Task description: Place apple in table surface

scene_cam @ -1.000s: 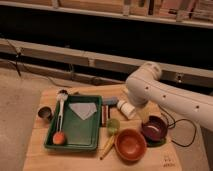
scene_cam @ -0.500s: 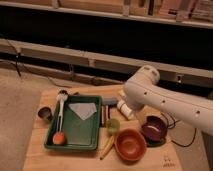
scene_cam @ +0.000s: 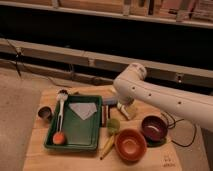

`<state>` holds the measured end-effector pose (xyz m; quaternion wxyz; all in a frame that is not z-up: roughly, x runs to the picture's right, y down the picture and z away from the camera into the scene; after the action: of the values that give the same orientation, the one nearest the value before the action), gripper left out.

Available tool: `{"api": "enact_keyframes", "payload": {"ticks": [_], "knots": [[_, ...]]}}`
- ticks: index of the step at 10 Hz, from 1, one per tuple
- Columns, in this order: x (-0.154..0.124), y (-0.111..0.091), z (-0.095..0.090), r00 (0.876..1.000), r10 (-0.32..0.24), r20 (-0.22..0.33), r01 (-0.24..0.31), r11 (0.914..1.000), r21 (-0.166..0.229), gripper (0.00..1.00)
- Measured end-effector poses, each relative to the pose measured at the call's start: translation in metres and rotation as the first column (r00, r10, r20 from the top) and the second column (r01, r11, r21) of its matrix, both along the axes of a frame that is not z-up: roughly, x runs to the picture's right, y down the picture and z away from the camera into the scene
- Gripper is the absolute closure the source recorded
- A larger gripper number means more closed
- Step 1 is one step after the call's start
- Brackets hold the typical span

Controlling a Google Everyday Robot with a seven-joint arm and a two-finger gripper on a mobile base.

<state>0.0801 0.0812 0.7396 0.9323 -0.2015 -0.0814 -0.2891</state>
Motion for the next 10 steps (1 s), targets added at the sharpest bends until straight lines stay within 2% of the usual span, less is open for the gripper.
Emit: {"api": "enact_keyframes", "payload": {"ticks": [3, 5, 8, 10], "knots": [[-0.053, 0.006, -0.002, 0.997, -0.063, 0.055, 0.062, 0.998, 0.006, 0.0], [-0.066, 0.004, 0.005, 0.986, -0.133, 0.1, 0.131, 0.9911, 0.022, 0.0], [-0.062, 0.003, 0.009, 0.986, -0.124, 0.114, 0.122, 0.9922, 0.024, 0.0], [-0.08, 0.002, 0.012, 0.977, -0.156, 0.144, 0.152, 0.9877, 0.034, 0.0]]}}
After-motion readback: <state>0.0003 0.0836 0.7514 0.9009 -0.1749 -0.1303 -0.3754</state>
